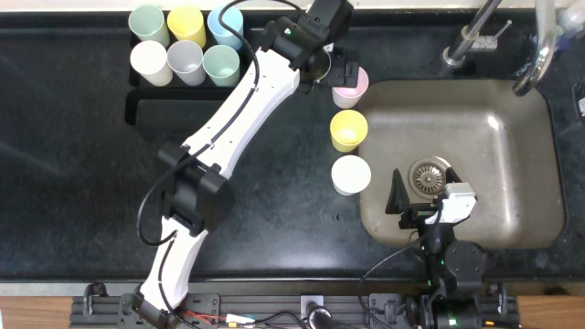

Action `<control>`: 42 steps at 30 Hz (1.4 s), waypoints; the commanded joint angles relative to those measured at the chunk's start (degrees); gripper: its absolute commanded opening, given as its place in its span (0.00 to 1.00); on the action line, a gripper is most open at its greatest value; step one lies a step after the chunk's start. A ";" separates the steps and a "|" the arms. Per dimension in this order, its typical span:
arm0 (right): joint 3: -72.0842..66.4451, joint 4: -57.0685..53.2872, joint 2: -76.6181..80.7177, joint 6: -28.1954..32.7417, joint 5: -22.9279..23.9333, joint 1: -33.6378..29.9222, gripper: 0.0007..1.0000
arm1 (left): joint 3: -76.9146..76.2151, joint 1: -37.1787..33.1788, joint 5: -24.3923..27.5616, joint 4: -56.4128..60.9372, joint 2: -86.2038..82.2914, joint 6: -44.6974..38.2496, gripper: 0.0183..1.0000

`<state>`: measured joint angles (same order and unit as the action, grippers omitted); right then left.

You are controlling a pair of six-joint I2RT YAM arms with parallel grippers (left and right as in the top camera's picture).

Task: Store Cups

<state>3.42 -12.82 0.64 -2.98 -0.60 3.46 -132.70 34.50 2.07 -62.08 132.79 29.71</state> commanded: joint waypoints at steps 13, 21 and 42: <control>0.31 0.37 -0.44 0.00 0.17 0.09 1.00 | -0.74 -1.03 -0.72 0.59 3.89 2.34 1.00; 0.31 0.37 -0.44 -0.02 0.17 0.09 1.00 | -0.74 -1.44 -0.46 0.48 5.49 2.89 1.00; 0.31 0.37 -0.44 -0.02 0.17 0.09 1.00 | -2.86 -6.38 -0.52 0.85 -1.16 3.34 0.02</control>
<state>3.42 -12.78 0.64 -2.98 -0.60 3.46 -133.56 31.86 2.52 -61.23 138.50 32.91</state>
